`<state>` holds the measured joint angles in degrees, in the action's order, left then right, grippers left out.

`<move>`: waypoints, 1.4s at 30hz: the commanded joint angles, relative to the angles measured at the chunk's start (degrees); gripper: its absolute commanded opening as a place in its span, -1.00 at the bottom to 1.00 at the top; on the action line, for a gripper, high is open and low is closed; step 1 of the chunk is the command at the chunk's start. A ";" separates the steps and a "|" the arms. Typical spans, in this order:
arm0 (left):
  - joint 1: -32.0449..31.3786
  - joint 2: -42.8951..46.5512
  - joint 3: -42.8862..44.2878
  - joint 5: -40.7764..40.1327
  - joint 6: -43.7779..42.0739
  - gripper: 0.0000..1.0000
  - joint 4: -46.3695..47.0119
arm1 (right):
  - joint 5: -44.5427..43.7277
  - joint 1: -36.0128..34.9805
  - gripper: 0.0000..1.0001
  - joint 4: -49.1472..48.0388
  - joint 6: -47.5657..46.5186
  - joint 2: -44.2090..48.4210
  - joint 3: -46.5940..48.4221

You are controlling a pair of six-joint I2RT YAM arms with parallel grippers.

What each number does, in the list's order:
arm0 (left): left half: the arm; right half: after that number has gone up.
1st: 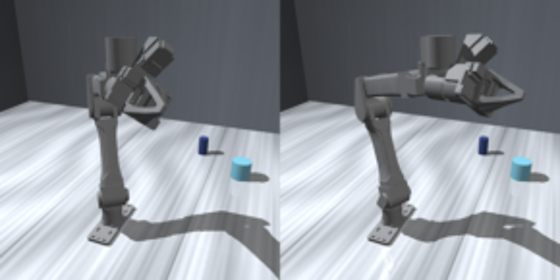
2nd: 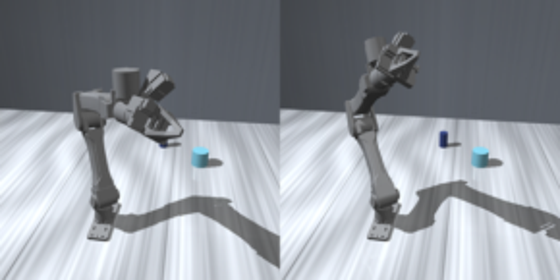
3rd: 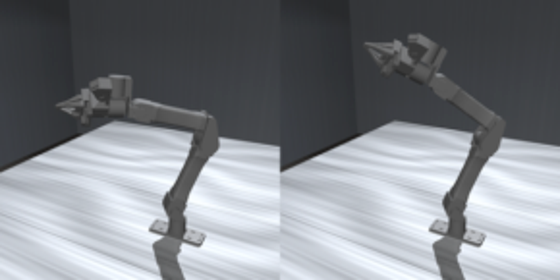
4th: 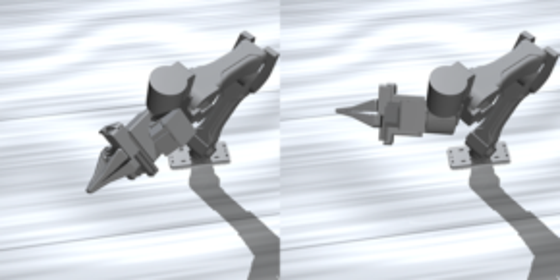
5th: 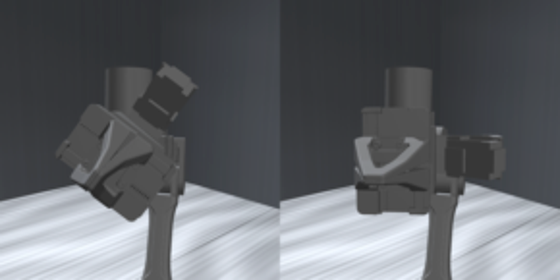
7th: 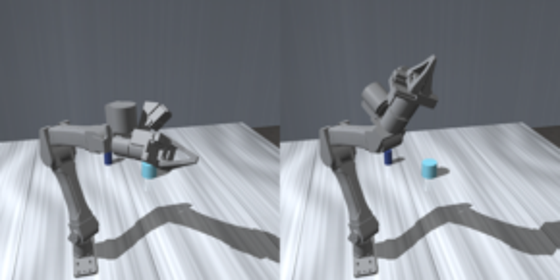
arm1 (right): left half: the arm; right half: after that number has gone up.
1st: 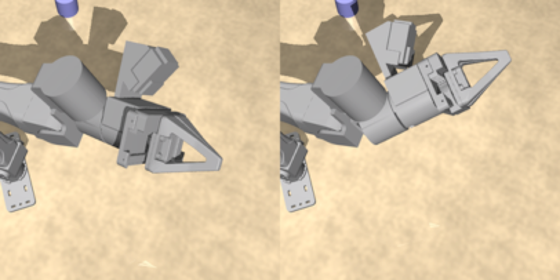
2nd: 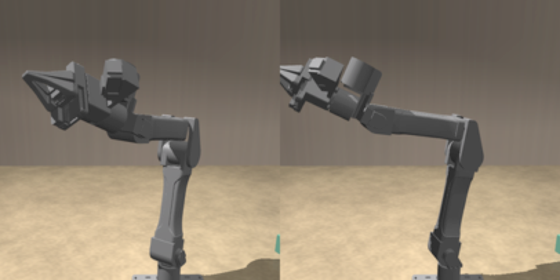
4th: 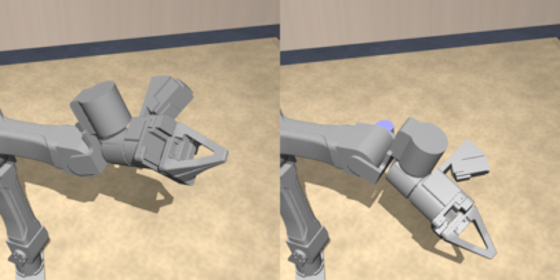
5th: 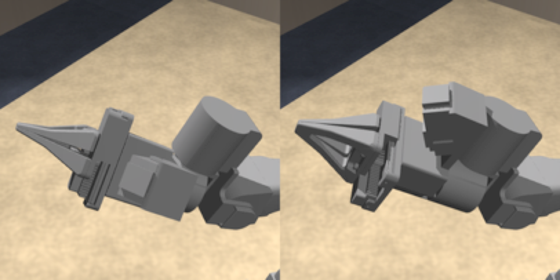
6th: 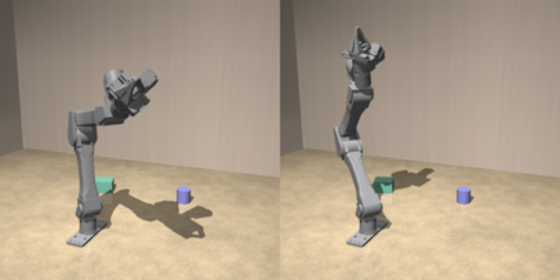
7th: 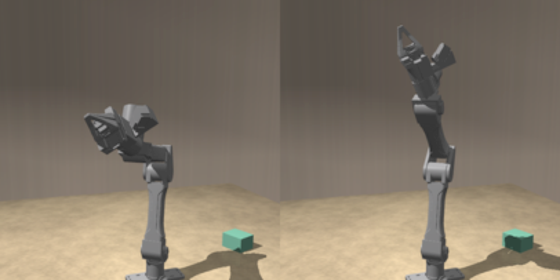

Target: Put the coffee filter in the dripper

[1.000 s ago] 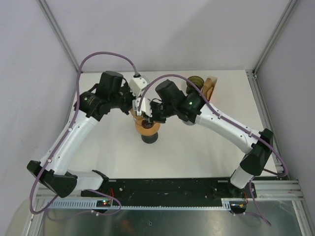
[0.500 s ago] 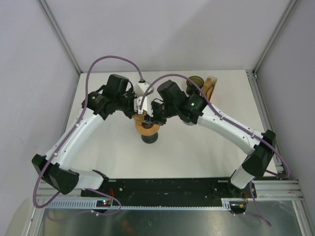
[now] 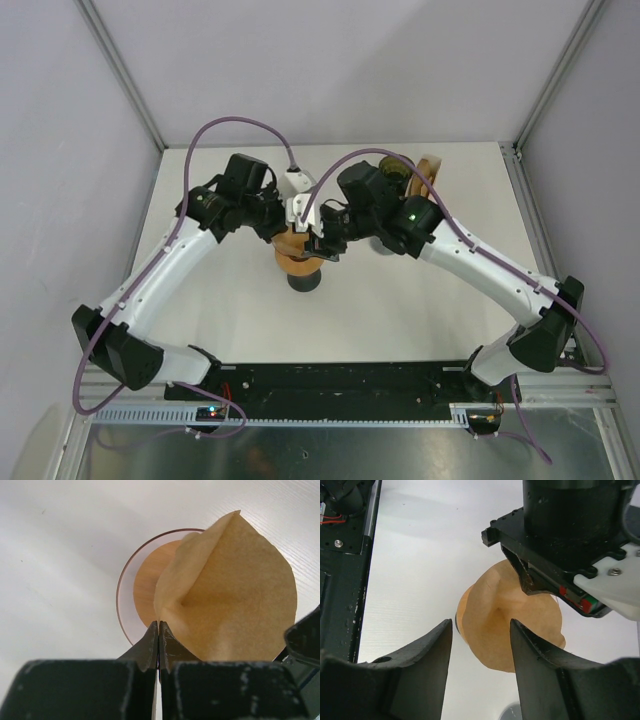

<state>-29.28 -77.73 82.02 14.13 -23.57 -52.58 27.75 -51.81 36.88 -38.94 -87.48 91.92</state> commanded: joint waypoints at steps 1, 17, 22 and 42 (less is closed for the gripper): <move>-0.17 -0.62 -0.90 -0.02 -1.61 -1.00 1.99 | 1.00 0.63 0.09 -3.12 1.53 2.83 -0.94; -0.09 0.29 0.57 -2.99 -1.85 -0.15 2.27 | 2.02 3.98 0.06 -7.58 8.74 3.21 -2.74; -0.08 2.05 1.27 -2.47 -1.12 0.21 2.31 | 0.94 4.54 -0.04 -8.58 11.76 1.73 -2.35; 13.00 3.21 6.35 1.75 5.78 0.70 2.82 | -13.26 1.02 -0.91 -4.53 17.18 -7.67 5.03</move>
<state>-18.92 -75.83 87.35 13.67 -20.56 -51.07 24.99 -48.01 30.00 -23.07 -90.72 90.98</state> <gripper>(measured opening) 0.844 0.114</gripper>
